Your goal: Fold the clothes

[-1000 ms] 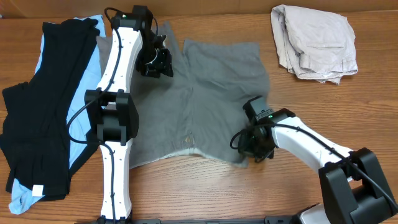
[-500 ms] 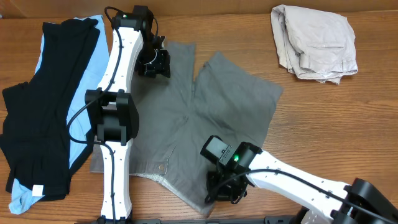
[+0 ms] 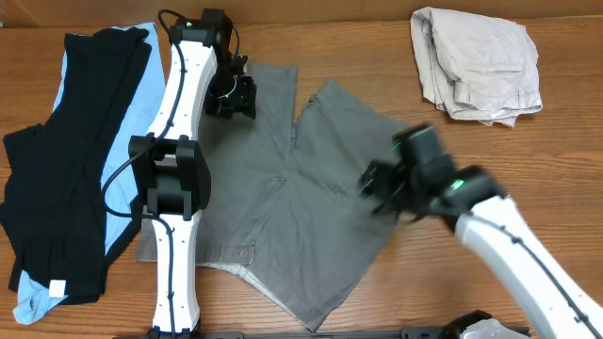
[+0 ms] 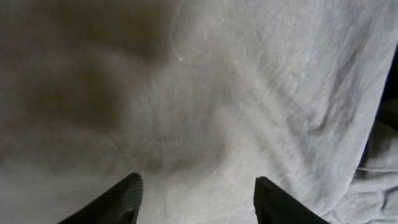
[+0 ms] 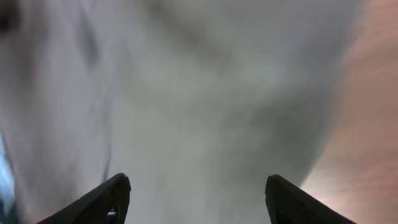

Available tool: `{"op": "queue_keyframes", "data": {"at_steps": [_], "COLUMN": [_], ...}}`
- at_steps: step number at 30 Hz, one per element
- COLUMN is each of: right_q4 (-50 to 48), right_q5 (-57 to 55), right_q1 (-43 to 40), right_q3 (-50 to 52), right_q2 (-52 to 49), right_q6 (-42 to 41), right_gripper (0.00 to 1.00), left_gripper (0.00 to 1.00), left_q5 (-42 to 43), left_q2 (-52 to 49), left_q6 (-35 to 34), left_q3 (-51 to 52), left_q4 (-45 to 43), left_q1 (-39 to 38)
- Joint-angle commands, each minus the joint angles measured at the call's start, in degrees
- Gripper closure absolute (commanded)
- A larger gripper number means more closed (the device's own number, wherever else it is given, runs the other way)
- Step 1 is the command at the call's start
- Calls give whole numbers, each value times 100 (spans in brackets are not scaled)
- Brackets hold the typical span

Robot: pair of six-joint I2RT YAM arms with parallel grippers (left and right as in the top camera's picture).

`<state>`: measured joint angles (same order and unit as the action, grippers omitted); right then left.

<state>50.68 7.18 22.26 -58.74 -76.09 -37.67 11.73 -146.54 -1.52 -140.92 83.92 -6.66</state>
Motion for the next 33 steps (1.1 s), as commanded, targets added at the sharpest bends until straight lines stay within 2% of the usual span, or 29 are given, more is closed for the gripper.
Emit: {"op": "queue_keyframes", "data": {"at_steps": [1,7,13,19,23,29,30,33], "right_q4": [-520,-1609,-2321,-2964,-3126,-3023,-2918,-2330], "right_q5": [-332,-262,-264,-328,-332,-350,-334,-330], "right_q1": [-1091,-2037,-2090,-2090,-2090,-2100,-2124,-2271], "right_q3": [-92,-92,-92,-90,-90,-92,-98,-195], "right_q2": [-577,-1818,-2468,-3025,-3230,-3222,-3187,-2946], "right_q6": [1163,1414,1523,1515,1497,1384,1364,1333], "right_gripper": [27,28,30,37,50,92,96,96], "left_gripper": [37,37,37,37,37,38,38,39], "left_q5": [-13,-17,-15,-15,-15,-17,-13,-15], "left_q2": [81,81,81,81,81,81,81,81], "left_q6": [2,0,0,-22,-24,-68,-68,-68], "left_q3": [-83,-83,-83,-83,-83,-83,-83,-83], "left_q4": [-44,-83,-90,-166,-168,-177,-177,-173], "left_q1": [-114,-212,-212,-212,-212,-212,-212,-221]}}
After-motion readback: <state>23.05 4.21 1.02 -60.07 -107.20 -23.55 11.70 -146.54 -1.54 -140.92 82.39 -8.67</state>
